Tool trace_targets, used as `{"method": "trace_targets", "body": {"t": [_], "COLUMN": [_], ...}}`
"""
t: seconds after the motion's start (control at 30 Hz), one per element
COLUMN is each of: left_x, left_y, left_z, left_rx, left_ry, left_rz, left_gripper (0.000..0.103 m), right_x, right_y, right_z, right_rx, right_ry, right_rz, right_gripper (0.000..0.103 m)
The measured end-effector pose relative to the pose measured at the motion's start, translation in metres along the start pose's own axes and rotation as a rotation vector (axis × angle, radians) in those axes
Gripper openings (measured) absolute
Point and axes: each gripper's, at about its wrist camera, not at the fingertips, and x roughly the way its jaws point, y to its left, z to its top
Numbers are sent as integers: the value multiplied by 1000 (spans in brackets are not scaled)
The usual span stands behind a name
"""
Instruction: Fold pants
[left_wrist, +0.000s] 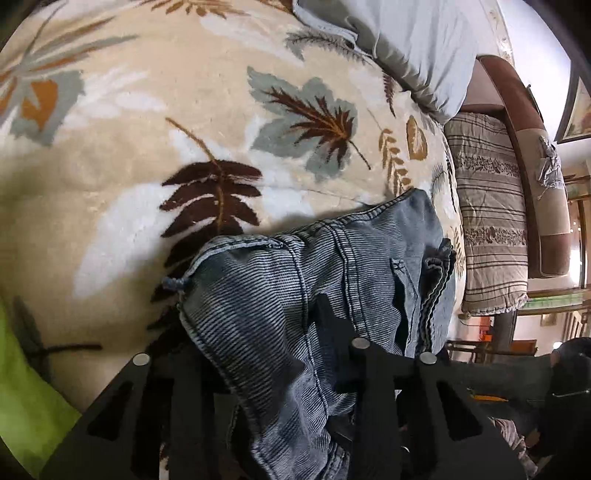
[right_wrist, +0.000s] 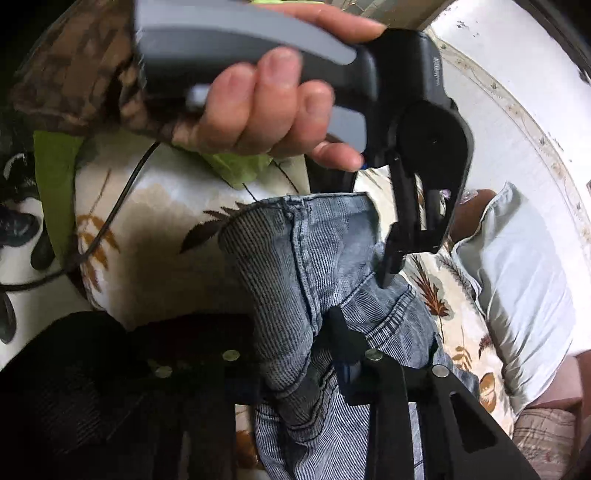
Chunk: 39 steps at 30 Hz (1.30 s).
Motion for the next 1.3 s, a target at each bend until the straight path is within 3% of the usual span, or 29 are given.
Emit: {"method": "trace_targets", "body": {"t": [0.07,0.13,0.73,1.3], "left_x": [-6,-10,-37,19], "left_y": [-7,-13,-124,-250], "left_z": [-2,-3,-4,1], "left_rx": [-1,-4,75,207], "left_ry": [-14,-22,-121,-87], "left_rz": [4,11,95,124], "left_gripper": [17,15,13,11], "right_x": [-5,-9,-67,-109], "right_y": [-8,-16,-115,-176], "right_z": [-1,-2,-55,-145], "right_rx": [28,68,423,758], "right_ry": [-9,-25,-158,-205], "right_rz": [14,25,97,155], "right_gripper": [24,22,17,17]}}
